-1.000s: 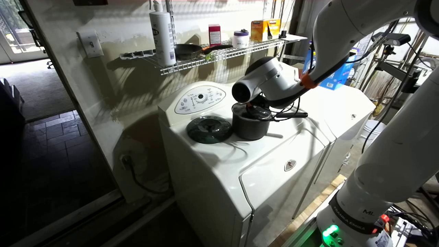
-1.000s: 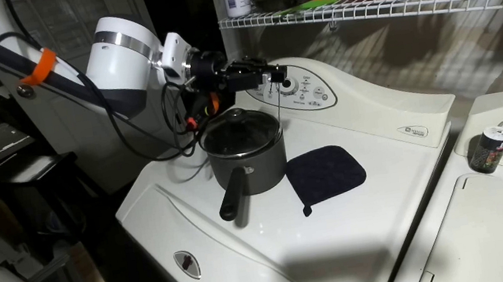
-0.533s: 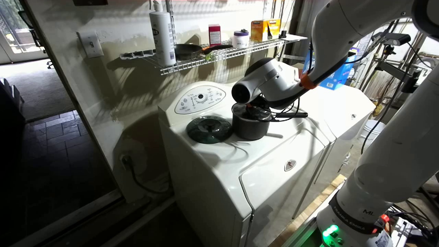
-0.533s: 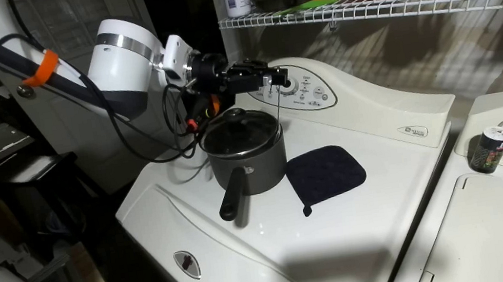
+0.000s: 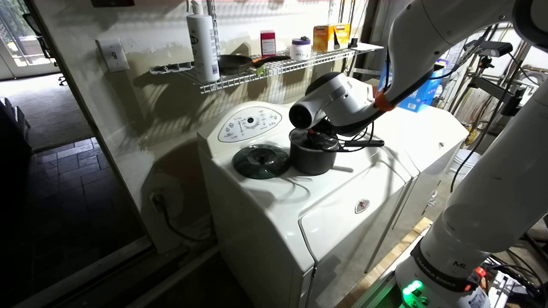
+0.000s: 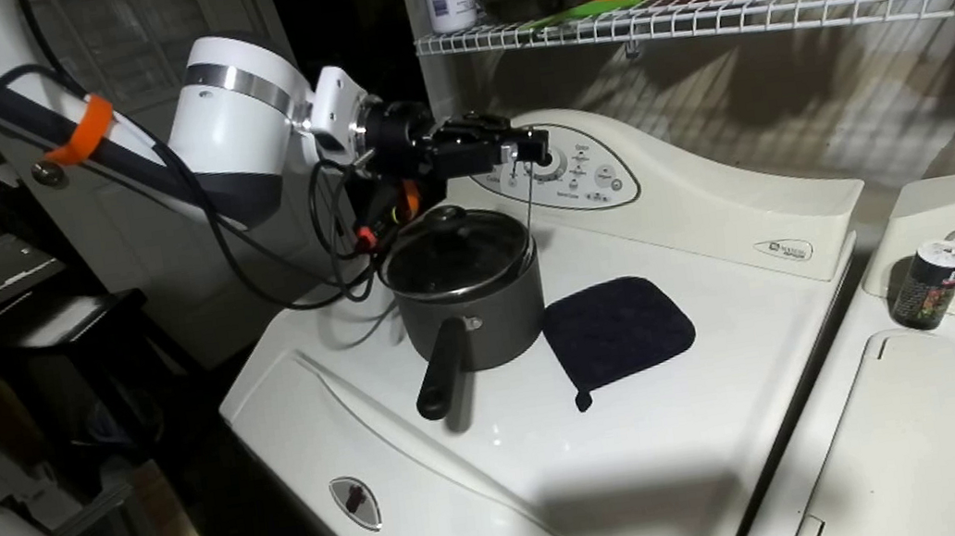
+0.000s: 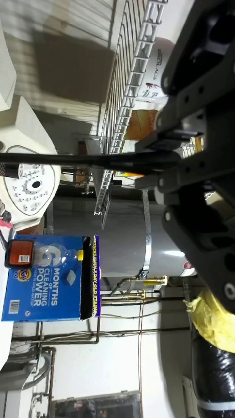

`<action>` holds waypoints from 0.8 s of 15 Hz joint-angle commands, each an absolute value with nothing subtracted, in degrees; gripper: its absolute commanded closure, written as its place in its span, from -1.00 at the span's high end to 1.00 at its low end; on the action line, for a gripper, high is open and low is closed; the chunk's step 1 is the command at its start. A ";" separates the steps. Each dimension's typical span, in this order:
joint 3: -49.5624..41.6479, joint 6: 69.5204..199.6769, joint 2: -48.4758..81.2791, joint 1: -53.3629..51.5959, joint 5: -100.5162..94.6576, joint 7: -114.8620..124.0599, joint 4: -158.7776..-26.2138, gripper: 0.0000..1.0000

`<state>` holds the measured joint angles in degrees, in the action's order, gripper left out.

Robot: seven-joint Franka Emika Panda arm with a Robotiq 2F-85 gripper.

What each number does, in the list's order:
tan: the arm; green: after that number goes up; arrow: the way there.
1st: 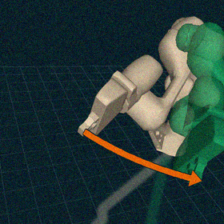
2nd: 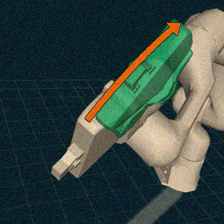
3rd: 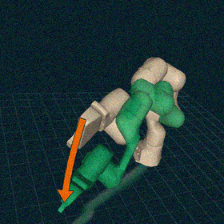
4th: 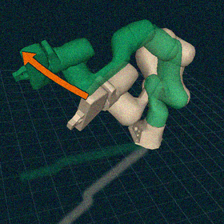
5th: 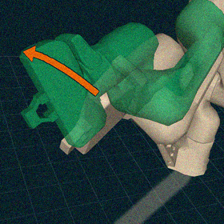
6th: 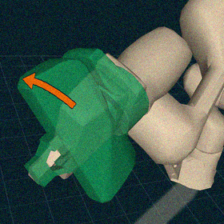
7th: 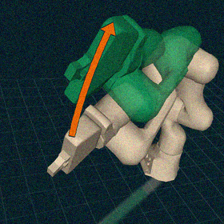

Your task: Place the spoon in the pot

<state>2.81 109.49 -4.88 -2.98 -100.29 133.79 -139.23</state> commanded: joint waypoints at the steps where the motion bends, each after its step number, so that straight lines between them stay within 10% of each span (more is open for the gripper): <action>1: 2.59 108.00 -3.22 -3.09 -100.59 135.01 -138.01 -0.89; 12: 2.35 107.47 -2.46 -2.95 -99.94 134.55 -137.46 -0.89</action>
